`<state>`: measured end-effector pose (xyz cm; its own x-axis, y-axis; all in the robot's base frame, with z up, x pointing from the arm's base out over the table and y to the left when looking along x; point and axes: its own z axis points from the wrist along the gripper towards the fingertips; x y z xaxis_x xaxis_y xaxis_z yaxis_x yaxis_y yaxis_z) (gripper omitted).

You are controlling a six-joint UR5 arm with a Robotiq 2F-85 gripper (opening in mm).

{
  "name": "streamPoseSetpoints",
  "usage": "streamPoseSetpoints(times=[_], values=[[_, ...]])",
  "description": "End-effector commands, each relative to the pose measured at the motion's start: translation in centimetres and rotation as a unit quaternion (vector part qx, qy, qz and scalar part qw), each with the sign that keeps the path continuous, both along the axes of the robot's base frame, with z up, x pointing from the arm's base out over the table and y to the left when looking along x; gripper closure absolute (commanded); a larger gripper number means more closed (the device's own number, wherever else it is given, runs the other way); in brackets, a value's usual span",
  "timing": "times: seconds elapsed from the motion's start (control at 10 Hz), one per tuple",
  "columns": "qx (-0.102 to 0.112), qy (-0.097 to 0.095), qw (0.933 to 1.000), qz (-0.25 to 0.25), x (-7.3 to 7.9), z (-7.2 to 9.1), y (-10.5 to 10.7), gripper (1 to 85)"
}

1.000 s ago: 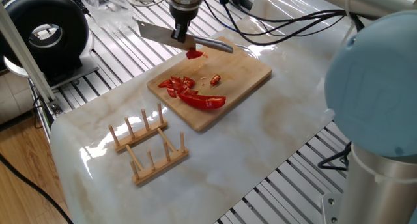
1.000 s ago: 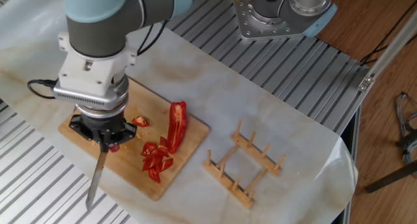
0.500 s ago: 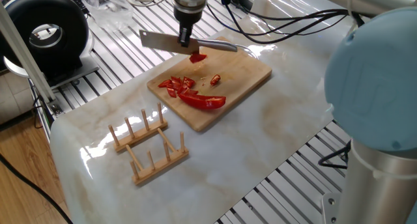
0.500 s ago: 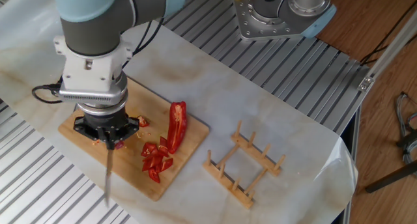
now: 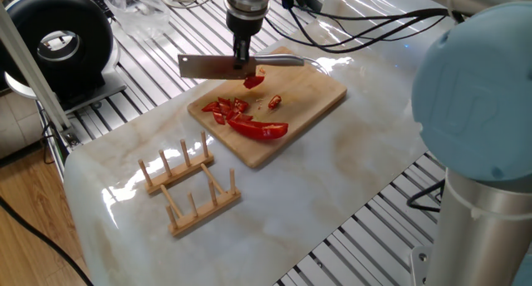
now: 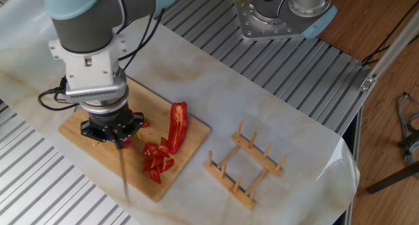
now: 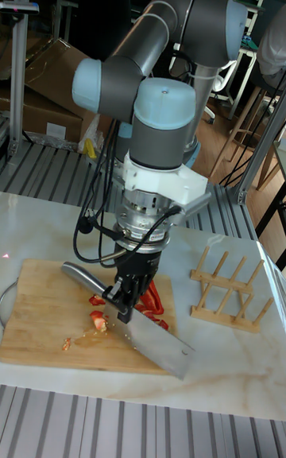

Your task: Chop the chili peppers

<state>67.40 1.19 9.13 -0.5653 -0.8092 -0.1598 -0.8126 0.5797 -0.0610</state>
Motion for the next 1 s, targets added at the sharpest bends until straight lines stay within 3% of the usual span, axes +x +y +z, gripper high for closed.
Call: streamPoseSetpoints(times=[0.0,0.2,0.5,0.7,0.9], values=[[0.012,-0.002,0.9981,0.06,-0.5,0.3,0.6,84.3],[0.011,-0.011,0.9959,0.09,-0.5,0.8,0.5,84.3],[0.007,-0.021,0.9957,0.09,-0.5,0.5,-0.2,84.3],[0.008,-0.013,0.9969,0.077,-0.9,0.4,-0.3,84.3],[0.025,-0.006,0.9972,0.07,-1.1,0.7,0.6,84.3]])
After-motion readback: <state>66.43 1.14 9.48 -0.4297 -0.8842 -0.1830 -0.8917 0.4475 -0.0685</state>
